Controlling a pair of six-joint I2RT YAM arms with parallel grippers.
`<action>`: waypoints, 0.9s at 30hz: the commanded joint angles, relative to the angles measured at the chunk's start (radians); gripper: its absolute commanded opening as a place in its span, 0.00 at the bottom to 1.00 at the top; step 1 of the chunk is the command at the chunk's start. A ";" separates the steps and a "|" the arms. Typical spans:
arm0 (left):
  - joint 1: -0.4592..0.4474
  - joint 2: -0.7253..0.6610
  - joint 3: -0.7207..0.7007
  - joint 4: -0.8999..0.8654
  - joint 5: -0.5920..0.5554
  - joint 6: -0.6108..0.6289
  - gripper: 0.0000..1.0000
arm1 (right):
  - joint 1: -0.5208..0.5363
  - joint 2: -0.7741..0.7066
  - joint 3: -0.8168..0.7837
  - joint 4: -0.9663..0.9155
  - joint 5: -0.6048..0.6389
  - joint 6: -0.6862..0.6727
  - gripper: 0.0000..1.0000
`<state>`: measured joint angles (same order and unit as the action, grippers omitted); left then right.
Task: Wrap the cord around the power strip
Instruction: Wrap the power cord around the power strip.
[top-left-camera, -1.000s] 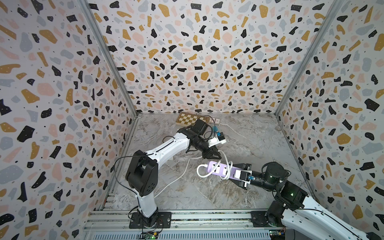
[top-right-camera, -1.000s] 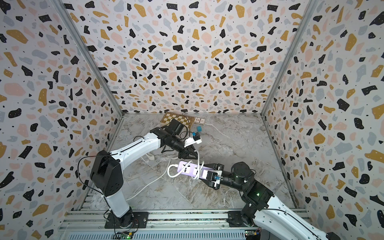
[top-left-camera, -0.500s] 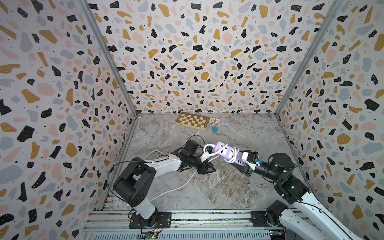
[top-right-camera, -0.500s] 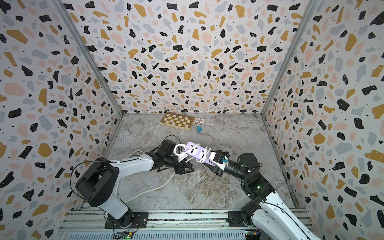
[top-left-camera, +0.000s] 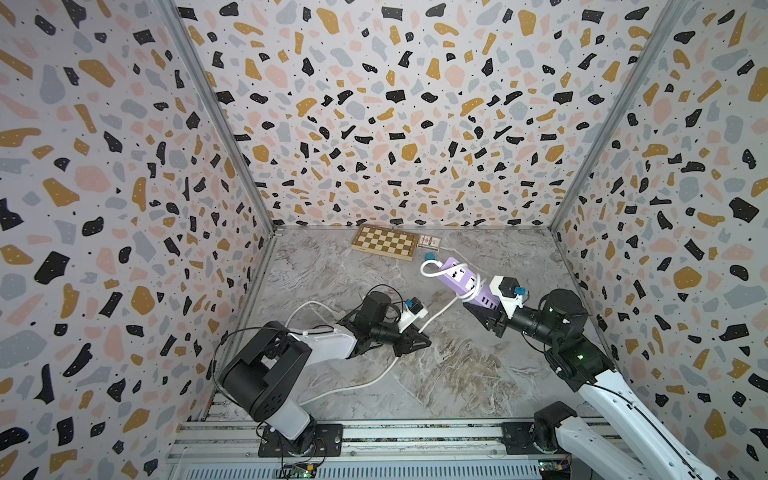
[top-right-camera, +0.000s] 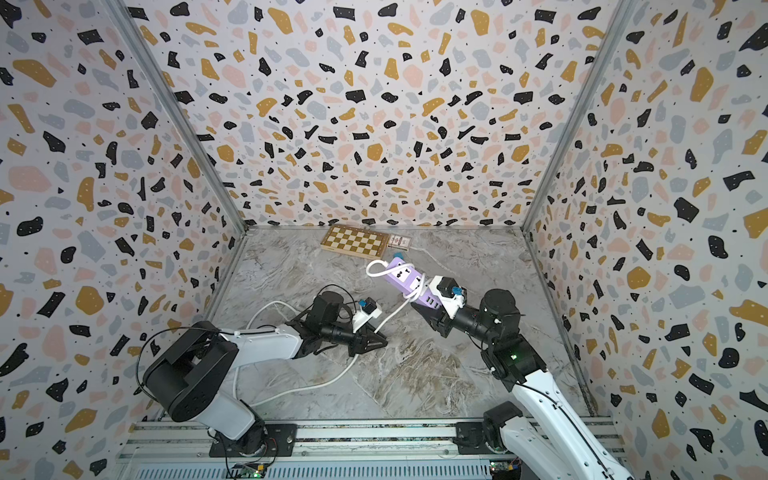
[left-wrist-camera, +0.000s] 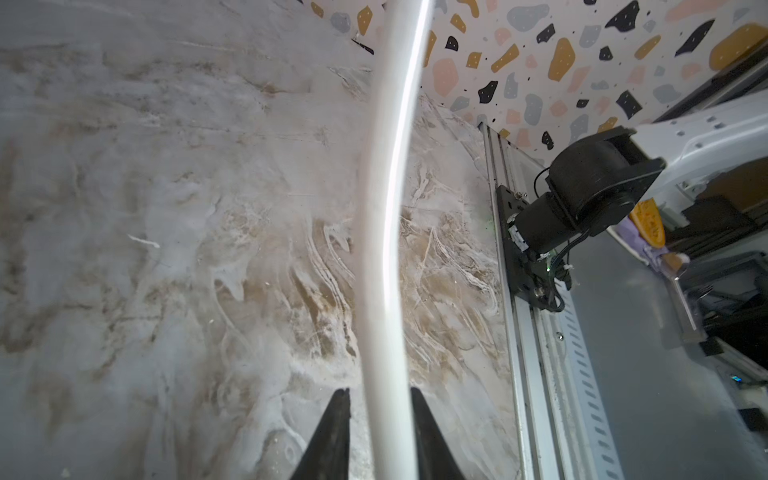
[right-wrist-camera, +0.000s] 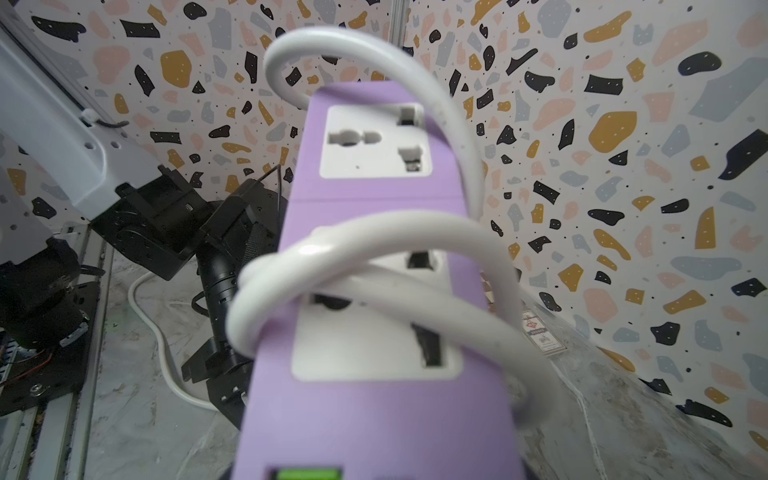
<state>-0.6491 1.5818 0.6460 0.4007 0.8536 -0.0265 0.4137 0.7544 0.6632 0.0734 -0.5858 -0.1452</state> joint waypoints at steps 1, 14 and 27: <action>-0.021 -0.017 -0.003 0.033 0.008 0.000 0.12 | -0.015 -0.001 0.065 0.025 0.043 0.038 0.00; -0.108 -0.427 0.212 -0.546 -0.250 0.286 0.00 | -0.213 0.046 0.030 -0.115 0.176 0.035 0.00; -0.278 -0.192 0.919 -1.143 -0.382 0.638 0.00 | 0.096 0.066 -0.043 -0.249 0.368 -0.139 0.00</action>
<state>-0.9211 1.3682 1.4544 -0.6098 0.5381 0.4740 0.4644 0.8314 0.6342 -0.1246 -0.3119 -0.2199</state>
